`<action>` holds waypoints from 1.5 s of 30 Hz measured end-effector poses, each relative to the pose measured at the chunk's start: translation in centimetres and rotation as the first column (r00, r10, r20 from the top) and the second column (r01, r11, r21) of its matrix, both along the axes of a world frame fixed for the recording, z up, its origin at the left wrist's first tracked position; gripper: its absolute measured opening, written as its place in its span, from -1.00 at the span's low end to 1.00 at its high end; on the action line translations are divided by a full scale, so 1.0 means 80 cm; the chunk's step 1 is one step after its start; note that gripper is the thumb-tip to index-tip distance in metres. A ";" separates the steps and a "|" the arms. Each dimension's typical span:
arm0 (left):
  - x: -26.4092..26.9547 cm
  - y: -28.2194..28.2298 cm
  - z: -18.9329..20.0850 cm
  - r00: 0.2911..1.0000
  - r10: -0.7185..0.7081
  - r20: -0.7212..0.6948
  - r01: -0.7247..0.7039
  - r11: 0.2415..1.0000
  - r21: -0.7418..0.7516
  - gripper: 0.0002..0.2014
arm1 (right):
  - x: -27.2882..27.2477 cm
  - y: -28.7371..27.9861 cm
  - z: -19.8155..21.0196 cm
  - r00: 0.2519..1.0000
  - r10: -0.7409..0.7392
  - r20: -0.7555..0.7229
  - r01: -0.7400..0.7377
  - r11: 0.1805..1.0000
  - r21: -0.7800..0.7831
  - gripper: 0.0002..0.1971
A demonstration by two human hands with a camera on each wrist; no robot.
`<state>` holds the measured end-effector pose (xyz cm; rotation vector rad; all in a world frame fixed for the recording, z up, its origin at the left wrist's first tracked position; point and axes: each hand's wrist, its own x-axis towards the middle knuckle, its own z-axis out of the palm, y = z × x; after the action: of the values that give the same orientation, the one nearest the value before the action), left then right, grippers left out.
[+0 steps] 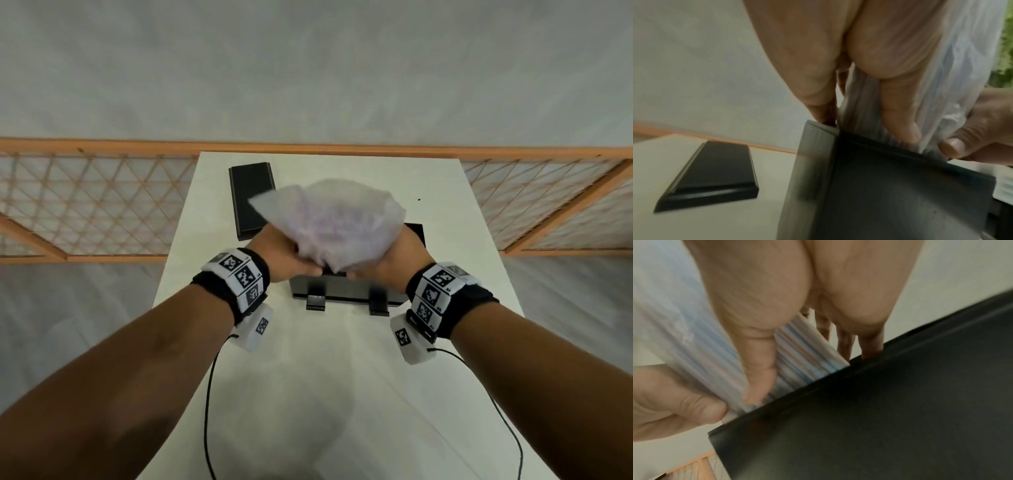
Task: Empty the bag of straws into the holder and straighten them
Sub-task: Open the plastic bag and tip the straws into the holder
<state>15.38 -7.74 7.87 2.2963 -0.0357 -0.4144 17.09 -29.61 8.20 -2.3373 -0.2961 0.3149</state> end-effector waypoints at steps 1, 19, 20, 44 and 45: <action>-0.003 0.001 -0.001 0.999 -0.032 -0.025 0.032 0.999 0.014 -0.61 | -0.004 0.000 -0.004 1.000 0.006 -0.014 -0.006 1.000 -0.010 -0.58; -0.032 -0.004 0.040 0.998 -0.062 -0.026 0.052 0.961 -0.272 -0.49 | -0.023 0.000 0.026 0.985 0.173 -0.015 -0.170 0.979 0.113 -0.57; -0.033 -0.001 0.041 0.997 -0.071 -0.036 0.058 0.957 -0.283 -0.47 | -0.023 -0.002 0.027 0.984 0.175 -0.017 -0.171 0.976 0.137 -0.54; -0.022 0.006 0.113 0.940 0.175 0.294 0.033 0.807 -0.589 -0.31 | -0.023 -0.007 0.107 0.980 0.006 0.201 -0.090 0.905 0.415 -0.93; -0.022 0.008 0.113 0.940 0.168 0.297 0.046 0.800 -0.598 -0.20 | -0.022 -0.007 0.110 0.978 0.004 0.209 -0.093 0.904 0.417 -0.95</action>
<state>13.65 -7.12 16.88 1.6993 -0.2311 0.0423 15.30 -30.20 16.97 -1.9297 -0.4733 0.0248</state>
